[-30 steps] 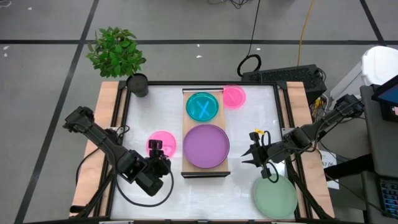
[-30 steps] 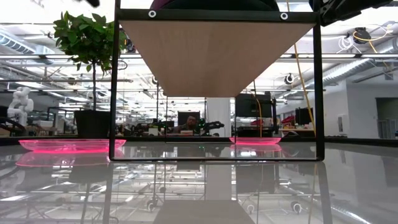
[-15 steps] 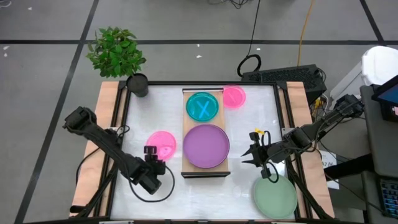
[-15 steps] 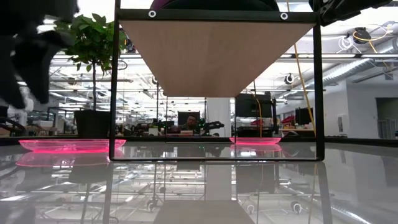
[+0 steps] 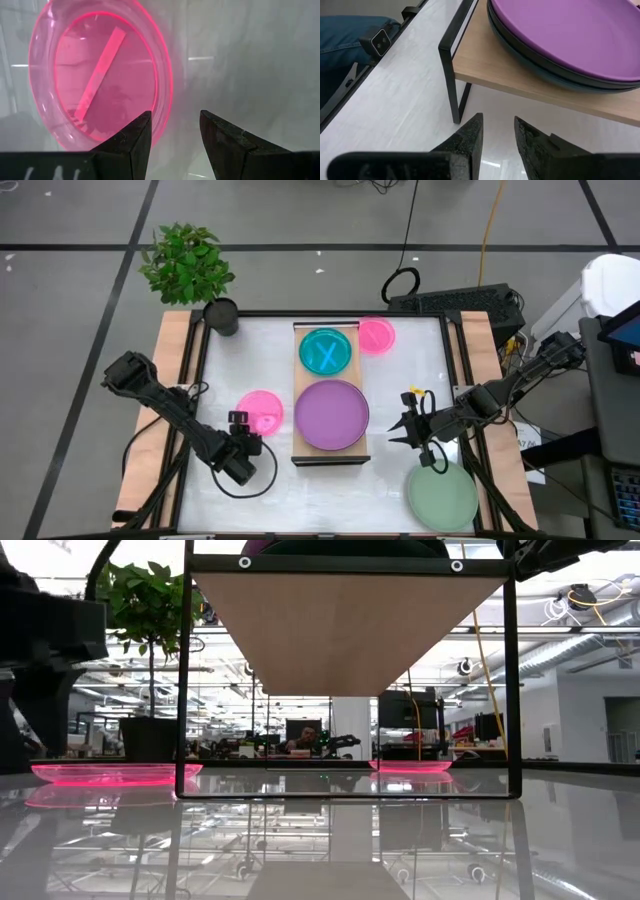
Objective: Place and stack plates onto a shelf
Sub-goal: Stack the bottom pink plate on top of the blue plate on the shelf
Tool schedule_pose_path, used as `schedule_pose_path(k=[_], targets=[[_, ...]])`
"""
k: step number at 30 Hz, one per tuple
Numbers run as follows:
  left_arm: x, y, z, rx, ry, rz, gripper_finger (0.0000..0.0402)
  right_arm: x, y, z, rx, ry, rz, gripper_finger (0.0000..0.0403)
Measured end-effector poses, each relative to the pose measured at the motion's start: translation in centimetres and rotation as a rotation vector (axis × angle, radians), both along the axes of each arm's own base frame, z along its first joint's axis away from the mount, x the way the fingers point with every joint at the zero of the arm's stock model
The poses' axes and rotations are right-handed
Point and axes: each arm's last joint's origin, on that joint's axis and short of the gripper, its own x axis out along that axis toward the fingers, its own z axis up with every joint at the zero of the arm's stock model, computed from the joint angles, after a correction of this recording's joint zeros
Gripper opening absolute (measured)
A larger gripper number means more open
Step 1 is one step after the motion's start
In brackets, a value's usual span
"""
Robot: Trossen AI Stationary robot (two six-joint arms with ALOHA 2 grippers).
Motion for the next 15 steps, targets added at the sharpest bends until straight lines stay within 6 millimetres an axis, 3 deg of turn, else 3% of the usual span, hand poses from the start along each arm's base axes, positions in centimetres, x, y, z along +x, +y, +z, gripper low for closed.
schedule_pose_path(k=[11,15], targets=[[-1.1,1.0,-1.7,0.031,0.021,-0.002,0.0171,0.0,0.0,0.0,-0.001,0.0,0.003,0.0093],[-1.3,1.1,-2.0,0.042,0.014,-0.011,0.0146,0.0,0.0,0.0,-0.001,0.0,0.003,0.0093]])
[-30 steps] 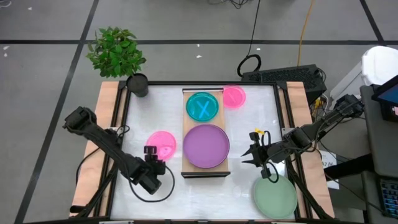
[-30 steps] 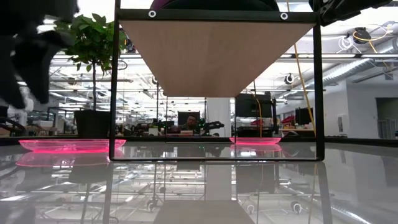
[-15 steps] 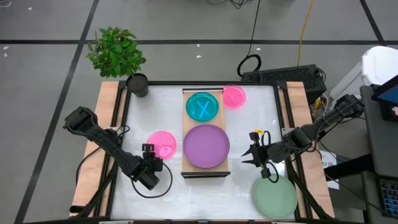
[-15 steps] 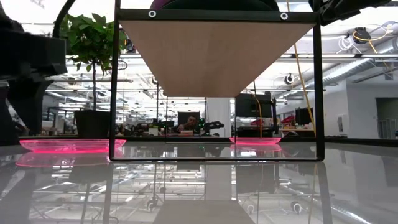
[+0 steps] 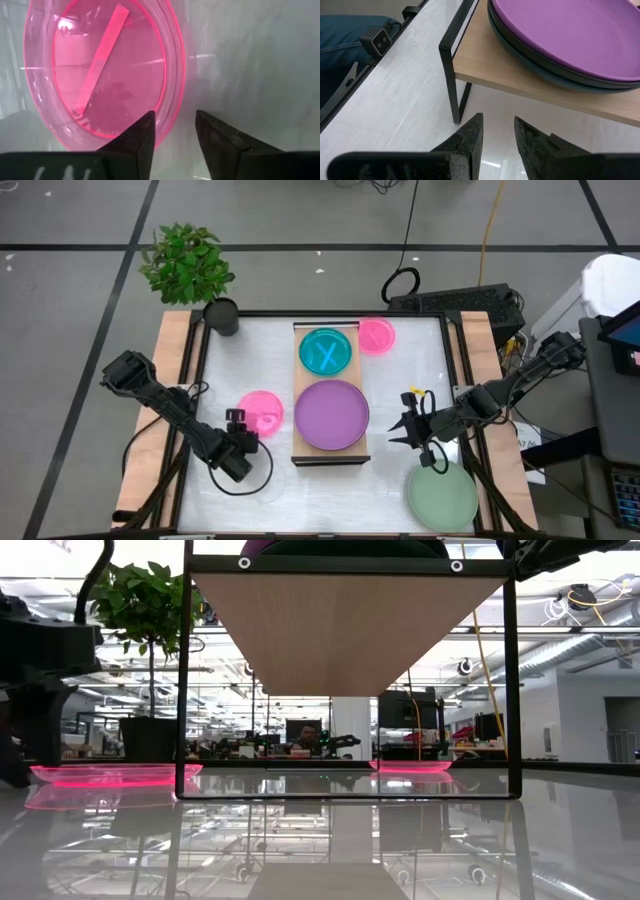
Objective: Place and stack plates onto a shelf
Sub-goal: Stack the bottom pink plate on top of the blue plate on the shelf
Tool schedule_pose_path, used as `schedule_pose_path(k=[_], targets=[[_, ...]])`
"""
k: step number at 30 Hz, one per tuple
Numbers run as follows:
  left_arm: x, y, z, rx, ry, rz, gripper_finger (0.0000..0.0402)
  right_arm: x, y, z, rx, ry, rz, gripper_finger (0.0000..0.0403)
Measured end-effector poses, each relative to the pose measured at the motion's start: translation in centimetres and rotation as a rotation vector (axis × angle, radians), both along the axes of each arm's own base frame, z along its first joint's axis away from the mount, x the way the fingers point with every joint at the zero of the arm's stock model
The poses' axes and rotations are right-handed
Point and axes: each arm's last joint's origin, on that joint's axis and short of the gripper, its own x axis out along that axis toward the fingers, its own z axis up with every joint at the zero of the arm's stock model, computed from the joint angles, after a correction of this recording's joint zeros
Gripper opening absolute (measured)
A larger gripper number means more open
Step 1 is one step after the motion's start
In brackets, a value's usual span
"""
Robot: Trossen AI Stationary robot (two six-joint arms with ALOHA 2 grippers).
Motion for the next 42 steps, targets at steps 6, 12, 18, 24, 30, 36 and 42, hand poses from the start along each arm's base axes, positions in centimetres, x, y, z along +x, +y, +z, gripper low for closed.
schedule_pose_path(k=[6,12,18,24,30,36,42], targets=[[-0.04,0.06,-0.1,0.009,0.012,-0.024,0.009,0.0,0.01,0.0,0.0,0.0,0.0,0.0093],[-0.03,0.18,-0.15,0.047,0.004,-0.049,0.0077,0.0,0.0,0.0,0.0,0.0,0.0,0.0093],[-0.05,0.3,-0.2,0.072,0.009,-0.072,0.0076,0.0,0.0,0.0,0.0,0.0,0.0,0.0093],[-0.05,0.3,-0.19,0.076,0.013,-0.086,0.0076,0.0,0.01,0.0,0.0,0.0,0.001,0.0093],[-0.04,0.31,-0.19,0.079,0.011,-0.086,0.0076,0.0,0.0,0.0,0.0,0.0,0.001,0.0093],[-0.04,0.32,-0.19,0.081,0.006,-0.08,0.0076,0.0,0.01,0.0,0.0,0.0,0.001,0.0093],[-0.43,0.66,-0.96,0.08,-0.025,-0.073,0.0076,0.0,0.01,0.0,0.0,0.0,0.001,0.0093]])
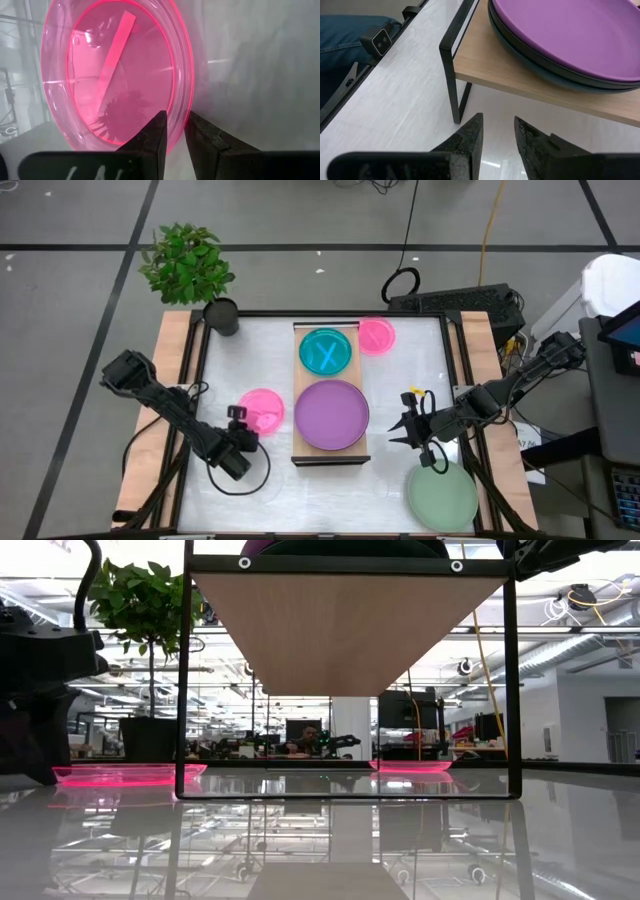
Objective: Place and stack plates onto a shelf
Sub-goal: Stack the bottom pink plate on top of the blue plate on the shelf
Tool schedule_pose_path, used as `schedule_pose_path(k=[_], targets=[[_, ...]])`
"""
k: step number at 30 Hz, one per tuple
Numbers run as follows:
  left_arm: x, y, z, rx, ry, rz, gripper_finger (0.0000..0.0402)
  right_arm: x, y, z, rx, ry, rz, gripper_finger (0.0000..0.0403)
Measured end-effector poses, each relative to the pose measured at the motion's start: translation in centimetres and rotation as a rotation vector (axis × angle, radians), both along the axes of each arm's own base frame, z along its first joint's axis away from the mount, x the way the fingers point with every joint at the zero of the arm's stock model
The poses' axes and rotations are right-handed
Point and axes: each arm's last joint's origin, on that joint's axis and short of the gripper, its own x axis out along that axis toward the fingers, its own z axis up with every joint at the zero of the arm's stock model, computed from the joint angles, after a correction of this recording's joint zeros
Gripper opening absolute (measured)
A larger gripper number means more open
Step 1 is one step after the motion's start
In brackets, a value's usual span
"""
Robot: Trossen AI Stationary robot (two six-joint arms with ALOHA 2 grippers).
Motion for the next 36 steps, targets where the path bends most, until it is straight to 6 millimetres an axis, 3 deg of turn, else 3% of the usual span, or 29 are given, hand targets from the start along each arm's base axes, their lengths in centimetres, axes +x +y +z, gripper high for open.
schedule_pose_path(k=[12,18,24,28,36], targets=[[-0.1,0.1,-0.3,-0.001,-0.011,0.015,0.0074,0.0,0.0,0.0,0.0,0.0,0.0,0.0093],[-0.1,0.0,-0.3,-0.008,-0.01,0.012,0.0012,0.0,0.0,0.0,0.0,0.0,0.0,0.0093],[-0.1,-0.2,-0.1,-0.002,-0.006,-0.003,0.0008,0.0,0.0,0.0,0.0,0.0,0.0,0.0093],[0.3,-0.8,1.0,0.007,0.053,-0.038,0.0007,0.0,0.0,0.0,0.0,0.0,0.0,0.0093],[1.5,-1.7,5.0,0.066,0.109,-0.063,0.0006,0.0,0.0,0.0,-0.003,0.0,0.002,0.0093]])
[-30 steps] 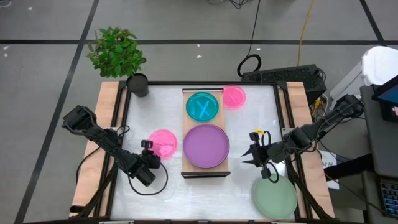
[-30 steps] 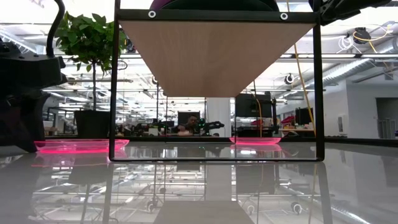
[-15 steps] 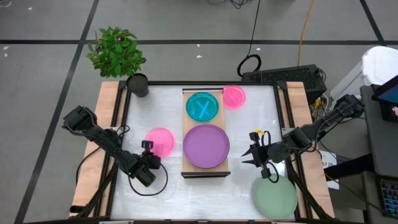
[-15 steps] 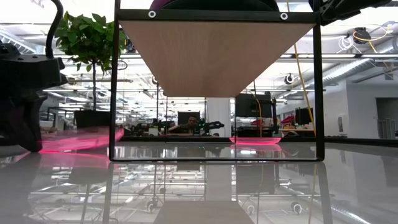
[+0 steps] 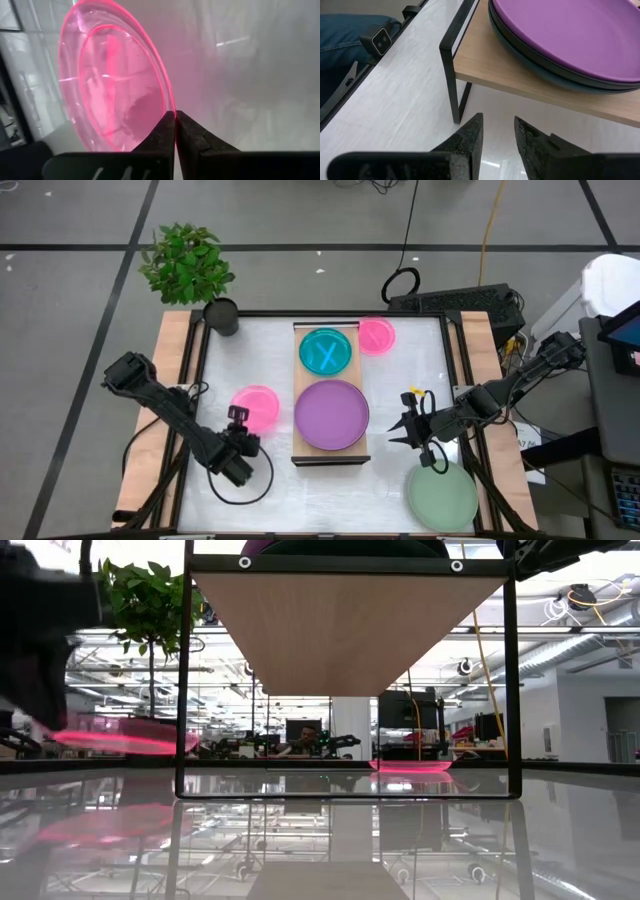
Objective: Place and stack plates onto a shelf
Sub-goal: Stack the bottom pink plate on top of the blue plate on the shelf
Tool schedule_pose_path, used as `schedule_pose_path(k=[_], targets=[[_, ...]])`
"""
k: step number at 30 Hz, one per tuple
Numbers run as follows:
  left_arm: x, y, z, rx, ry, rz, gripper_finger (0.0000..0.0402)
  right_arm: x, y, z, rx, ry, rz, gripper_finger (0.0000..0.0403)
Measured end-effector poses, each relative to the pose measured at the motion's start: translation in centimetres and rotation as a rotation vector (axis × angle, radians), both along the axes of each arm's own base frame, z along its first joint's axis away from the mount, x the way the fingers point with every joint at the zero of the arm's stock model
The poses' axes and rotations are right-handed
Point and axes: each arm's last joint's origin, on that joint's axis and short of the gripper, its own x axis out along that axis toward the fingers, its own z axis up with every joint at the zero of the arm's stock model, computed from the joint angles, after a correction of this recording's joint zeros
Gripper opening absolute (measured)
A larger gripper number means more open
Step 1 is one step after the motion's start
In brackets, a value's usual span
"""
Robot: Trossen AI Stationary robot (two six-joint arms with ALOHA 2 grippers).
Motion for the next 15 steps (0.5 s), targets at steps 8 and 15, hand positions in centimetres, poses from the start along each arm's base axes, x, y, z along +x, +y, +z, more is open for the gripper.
schedule_pose_path(k=[8,15], targets=[[0.9,-0.5,4.2,0.083,0.038,-0.089,0.0006,0.0,0.0,0.0,0.001,0.0,-0.001,0.0093],[1.6,0.5,7.8,0.142,0.106,-0.076,0.0006,0.0,0.0,0.0,0.003,0.0,-0.002,0.0093]])
